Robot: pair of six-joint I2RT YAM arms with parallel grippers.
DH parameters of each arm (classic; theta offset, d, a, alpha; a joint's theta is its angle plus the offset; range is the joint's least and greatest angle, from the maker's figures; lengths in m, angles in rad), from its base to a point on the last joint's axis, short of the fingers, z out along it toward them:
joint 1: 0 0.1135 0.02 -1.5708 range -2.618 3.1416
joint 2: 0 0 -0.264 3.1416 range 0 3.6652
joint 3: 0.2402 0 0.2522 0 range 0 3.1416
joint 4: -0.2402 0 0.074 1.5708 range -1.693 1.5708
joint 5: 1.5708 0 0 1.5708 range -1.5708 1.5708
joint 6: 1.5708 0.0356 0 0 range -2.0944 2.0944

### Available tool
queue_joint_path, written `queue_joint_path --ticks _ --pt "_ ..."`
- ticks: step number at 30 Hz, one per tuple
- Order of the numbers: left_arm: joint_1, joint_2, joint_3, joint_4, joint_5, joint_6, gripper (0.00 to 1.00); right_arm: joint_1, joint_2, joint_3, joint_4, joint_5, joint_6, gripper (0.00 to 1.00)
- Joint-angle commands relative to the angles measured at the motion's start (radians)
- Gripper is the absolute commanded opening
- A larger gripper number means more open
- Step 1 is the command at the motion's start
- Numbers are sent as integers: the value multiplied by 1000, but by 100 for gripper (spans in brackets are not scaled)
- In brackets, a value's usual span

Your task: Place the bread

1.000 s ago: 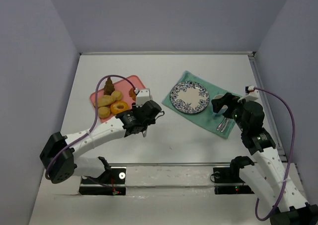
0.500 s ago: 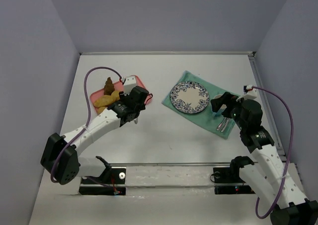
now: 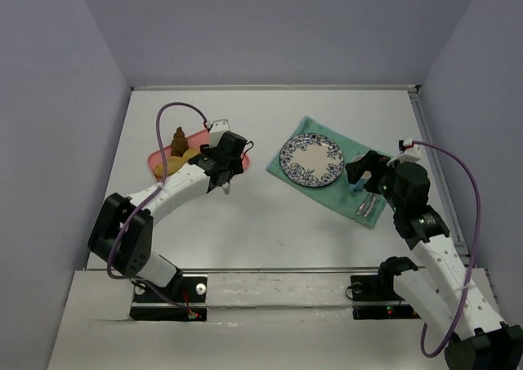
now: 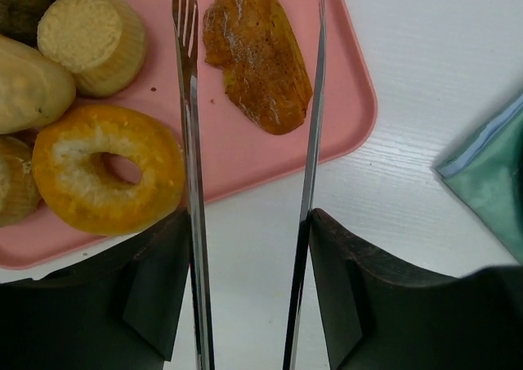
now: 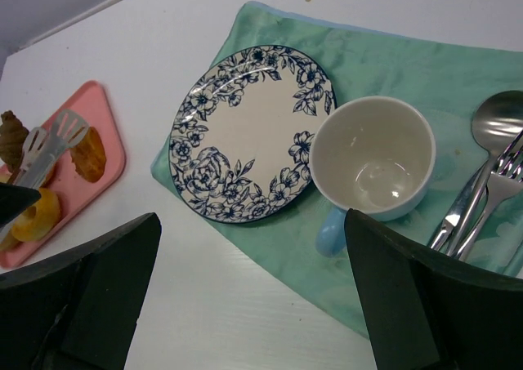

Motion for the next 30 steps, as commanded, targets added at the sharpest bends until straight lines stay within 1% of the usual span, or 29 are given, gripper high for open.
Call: queue_joint_path --ticks 1,9,12,13,15,18,19,21,22,24,26,30 --pt "19 43 53 11 3 5 67 -1 -5 0 57 12 -13 100" --pt "25 107 76 -12 -7 -15 67 -1 -6 -3 58 24 -12 100" --pt "25 130 83 -6 10 -14 65 -1 -2 -3 61 26 -15 100" --pt "25 136 85 -2 12 -23 62 -1 -3 -2 60 24 -15 100" --pt "25 133 70 21 22 -26 60 -1 -3 -3 61 24 -15 100" --pt "25 126 62 44 35 -26 54 -1 -6 -5 60 27 -15 100" --pt "25 126 62 46 30 -26 49 -1 -6 -5 60 26 -13 100" --pt "25 118 66 43 23 -26 44 -1 -9 -5 60 26 -15 100" --pt "25 117 66 43 12 -29 40 -1 -12 -5 60 26 -13 100" --pt "27 101 68 35 -2 -34 36 -1 -15 -8 60 26 -13 100" --pt "25 78 69 28 -14 -50 28 -1 -17 -9 61 29 -13 100" --pt "23 26 65 55 13 -54 24 -1 -18 -9 60 29 -10 100"
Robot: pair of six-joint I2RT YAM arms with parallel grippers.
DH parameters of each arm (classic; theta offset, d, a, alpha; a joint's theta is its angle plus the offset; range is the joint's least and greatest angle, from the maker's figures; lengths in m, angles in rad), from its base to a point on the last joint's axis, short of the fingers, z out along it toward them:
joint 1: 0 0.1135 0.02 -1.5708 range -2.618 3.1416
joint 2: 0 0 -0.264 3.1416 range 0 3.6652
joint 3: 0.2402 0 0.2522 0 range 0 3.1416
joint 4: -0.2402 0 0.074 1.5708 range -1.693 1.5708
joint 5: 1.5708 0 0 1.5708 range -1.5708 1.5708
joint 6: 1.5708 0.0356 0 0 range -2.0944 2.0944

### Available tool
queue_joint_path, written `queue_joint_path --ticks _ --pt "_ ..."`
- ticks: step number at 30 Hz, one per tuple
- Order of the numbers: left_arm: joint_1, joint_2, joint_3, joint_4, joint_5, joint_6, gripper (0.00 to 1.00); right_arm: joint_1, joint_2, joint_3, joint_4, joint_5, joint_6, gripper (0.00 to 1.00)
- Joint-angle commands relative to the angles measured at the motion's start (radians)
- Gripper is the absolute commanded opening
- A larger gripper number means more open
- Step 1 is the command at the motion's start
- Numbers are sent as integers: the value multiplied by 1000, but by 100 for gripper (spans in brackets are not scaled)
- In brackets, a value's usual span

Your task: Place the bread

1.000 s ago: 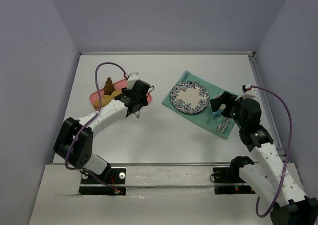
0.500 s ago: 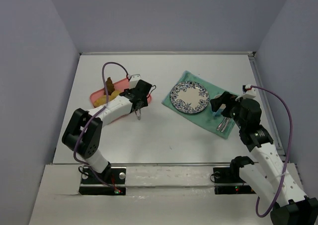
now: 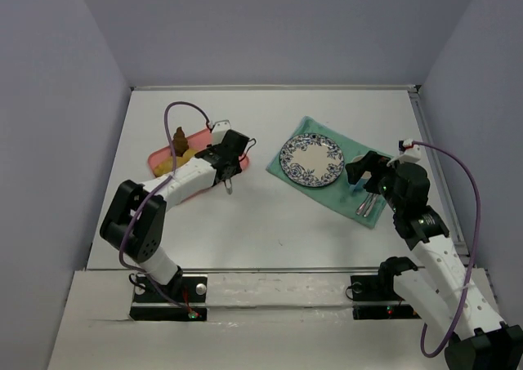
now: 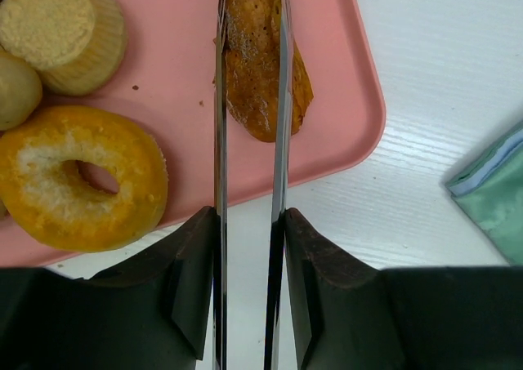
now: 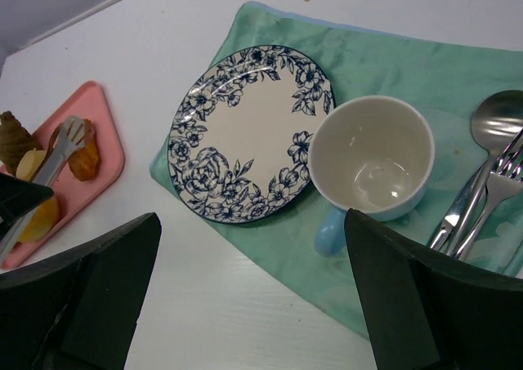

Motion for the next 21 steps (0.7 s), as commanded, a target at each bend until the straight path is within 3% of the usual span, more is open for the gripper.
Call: queue_joint_path --ticks 1,5,10,18,21 --pt "-2 -114 25 45 -15 -15 24 -1 -16 -1 54 15 -10 100" --pt "-45 -175 22 126 37 8 26 -1 -25 -4 55 13 -6 100" --pt "-184 -154 42 288 159 81 27 -1 -32 -5 55 10 2 100" --pt "-293 125 292 295 234 140 28 -1 -62 -14 55 15 5 100" --pt "-308 207 341 283 249 143 35 -1 -73 -17 51 19 2 100"
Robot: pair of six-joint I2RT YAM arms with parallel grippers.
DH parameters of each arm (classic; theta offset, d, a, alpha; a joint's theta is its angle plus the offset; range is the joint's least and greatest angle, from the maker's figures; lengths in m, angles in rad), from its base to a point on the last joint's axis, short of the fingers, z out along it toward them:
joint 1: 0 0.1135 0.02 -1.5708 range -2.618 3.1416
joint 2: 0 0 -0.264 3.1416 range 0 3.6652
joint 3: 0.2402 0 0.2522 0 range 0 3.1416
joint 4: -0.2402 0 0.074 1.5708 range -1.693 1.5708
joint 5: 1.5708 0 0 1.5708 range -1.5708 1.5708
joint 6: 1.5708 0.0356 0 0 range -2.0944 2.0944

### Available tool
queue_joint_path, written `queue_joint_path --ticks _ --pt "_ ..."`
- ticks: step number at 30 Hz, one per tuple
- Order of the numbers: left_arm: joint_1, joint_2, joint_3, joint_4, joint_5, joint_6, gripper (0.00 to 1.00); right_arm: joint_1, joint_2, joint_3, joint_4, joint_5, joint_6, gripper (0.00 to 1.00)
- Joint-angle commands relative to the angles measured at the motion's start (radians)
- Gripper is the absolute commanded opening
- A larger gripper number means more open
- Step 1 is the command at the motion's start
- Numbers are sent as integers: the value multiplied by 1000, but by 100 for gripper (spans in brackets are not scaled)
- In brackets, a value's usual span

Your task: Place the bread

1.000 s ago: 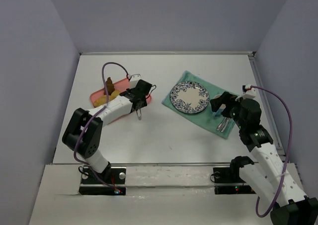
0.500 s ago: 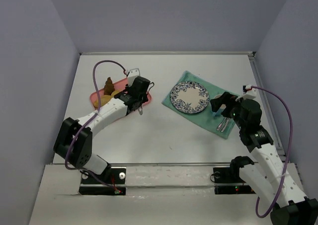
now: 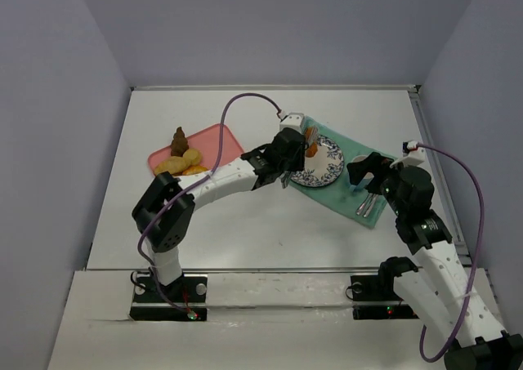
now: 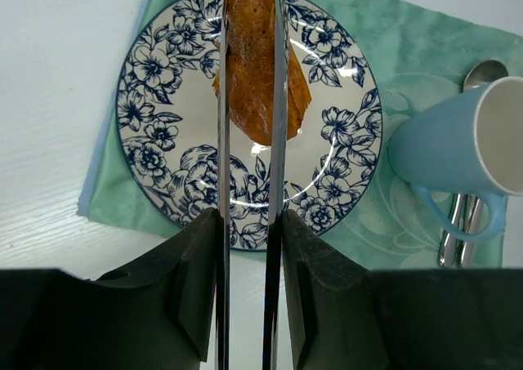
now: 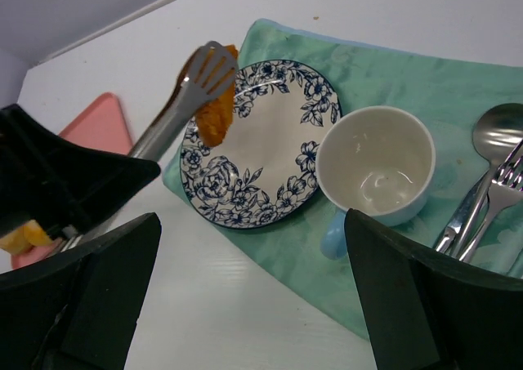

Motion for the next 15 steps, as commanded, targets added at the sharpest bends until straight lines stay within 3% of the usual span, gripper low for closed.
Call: queue_joint_path --ticks 1,2,7,15 --pt "-12 77 118 11 27 35 39 -1 -26 -11 49 19 -4 100" --pt "-16 109 135 -1 27 40 46 -1 -28 -11 47 22 -4 100" --pt "-27 139 198 -70 12 53 59 -1 -28 -11 47 25 -7 100" --pt "-27 59 180 -56 -46 76 66 -1 -17 -5 46 11 -13 100"
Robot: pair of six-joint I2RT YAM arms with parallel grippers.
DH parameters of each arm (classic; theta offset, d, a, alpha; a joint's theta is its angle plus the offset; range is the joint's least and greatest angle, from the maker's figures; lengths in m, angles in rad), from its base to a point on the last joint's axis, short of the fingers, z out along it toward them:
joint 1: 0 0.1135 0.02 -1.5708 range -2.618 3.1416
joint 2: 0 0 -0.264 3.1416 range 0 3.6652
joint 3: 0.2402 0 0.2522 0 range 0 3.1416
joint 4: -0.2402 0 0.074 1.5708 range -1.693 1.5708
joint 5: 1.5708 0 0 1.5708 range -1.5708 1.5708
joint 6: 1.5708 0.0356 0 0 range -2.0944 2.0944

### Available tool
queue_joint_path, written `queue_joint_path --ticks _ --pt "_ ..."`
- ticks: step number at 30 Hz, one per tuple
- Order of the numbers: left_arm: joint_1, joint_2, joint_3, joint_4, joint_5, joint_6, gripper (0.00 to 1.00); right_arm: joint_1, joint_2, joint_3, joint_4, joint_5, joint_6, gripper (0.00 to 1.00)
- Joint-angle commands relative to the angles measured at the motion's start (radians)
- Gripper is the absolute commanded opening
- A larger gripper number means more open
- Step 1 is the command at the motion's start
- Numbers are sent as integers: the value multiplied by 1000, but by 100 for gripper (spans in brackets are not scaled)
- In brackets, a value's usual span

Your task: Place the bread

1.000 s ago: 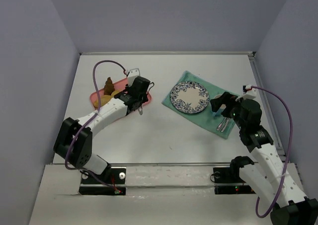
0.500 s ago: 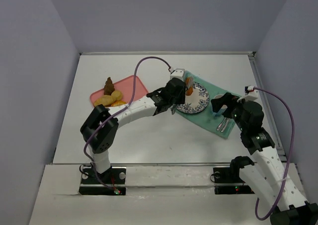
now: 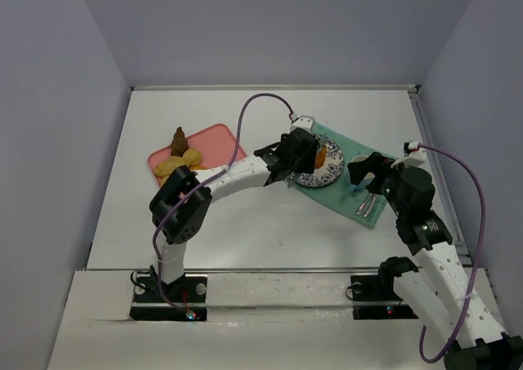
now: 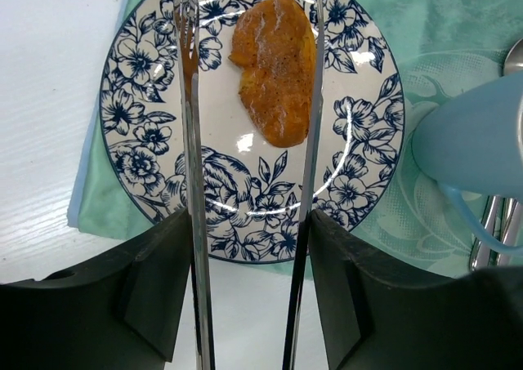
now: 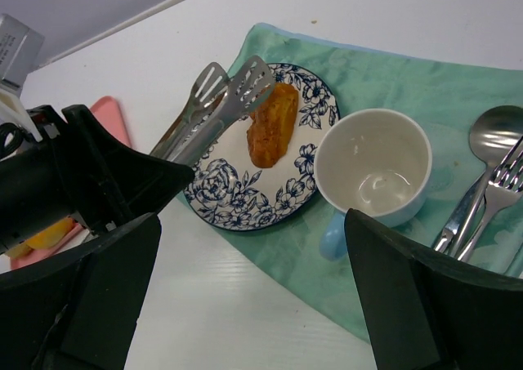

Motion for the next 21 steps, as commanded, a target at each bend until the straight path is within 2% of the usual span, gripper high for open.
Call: queue_joint_path --ticks 1,6,7,11,15,16,19,21 --pt "-3 -122 32 21 -51 38 66 -1 -1 -6 46 -1 -13 100" --pt "-2 -266 -51 1 -202 38 63 -1 1 -3 46 -15 -26 100" --pt "1 -295 -95 -10 -270 20 63 -1 7 1 46 -18 -31 100" --pt "52 -452 -251 -70 -353 -48 65 -1 56 17 64 -75 -49 100" --pt "186 -651 -406 -107 -355 -97 65 -1 137 36 122 -208 -68 98" --pt "249 -683 -466 -102 -353 -99 65 -1 160 37 137 -242 -71 98" --pt "374 -785 -555 -58 -285 -57 67 -1 176 40 139 -241 -72 98" --pt "437 -788 -580 -44 -255 -15 67 -1 173 37 139 -233 -69 98"
